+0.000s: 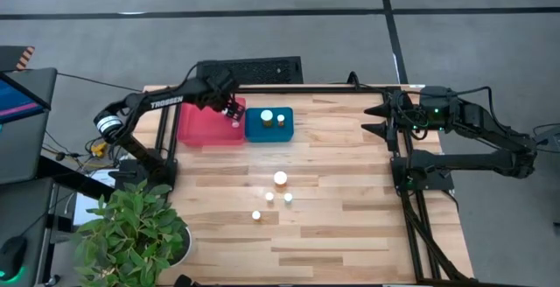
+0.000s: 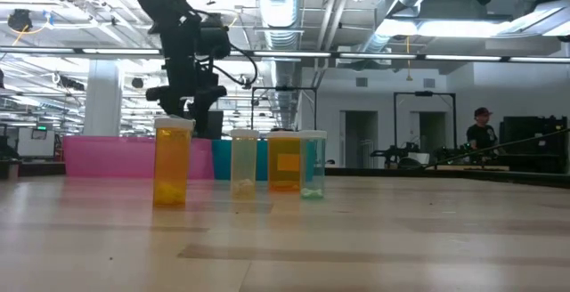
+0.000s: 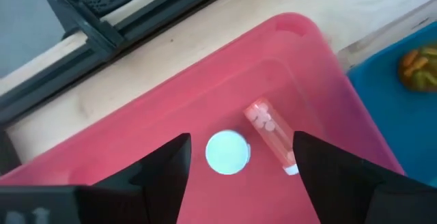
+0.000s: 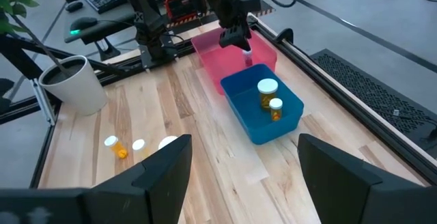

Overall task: Pick and place medicine bottles into bin by pill shape (circle, oval)
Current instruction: Put the orange capsule bottle into the blue bin

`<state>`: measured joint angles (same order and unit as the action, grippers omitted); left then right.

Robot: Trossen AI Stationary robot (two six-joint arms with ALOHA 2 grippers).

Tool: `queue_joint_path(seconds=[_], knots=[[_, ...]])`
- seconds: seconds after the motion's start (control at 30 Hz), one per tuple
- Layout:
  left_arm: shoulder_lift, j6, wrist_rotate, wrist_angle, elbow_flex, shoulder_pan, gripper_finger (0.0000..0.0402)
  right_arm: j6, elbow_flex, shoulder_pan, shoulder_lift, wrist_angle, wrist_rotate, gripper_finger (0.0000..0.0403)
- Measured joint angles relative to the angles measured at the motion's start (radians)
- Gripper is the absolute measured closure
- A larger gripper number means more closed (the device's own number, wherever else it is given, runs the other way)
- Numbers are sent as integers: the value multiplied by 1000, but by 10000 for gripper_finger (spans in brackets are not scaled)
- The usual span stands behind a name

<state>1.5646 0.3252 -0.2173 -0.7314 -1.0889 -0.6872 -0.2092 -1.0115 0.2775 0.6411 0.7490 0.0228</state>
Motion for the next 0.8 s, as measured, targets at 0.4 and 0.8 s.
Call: queue_joint_path(seconds=[0.4, 0.8], knots=[[-2, -47, 177, -25, -160, 169, 150, 0, 0, 0, 0, 0, 0, 127], [-2, -215, 258, 120, -170, 508, 103, 0, 0, 0, 0, 0, -1, 127]])
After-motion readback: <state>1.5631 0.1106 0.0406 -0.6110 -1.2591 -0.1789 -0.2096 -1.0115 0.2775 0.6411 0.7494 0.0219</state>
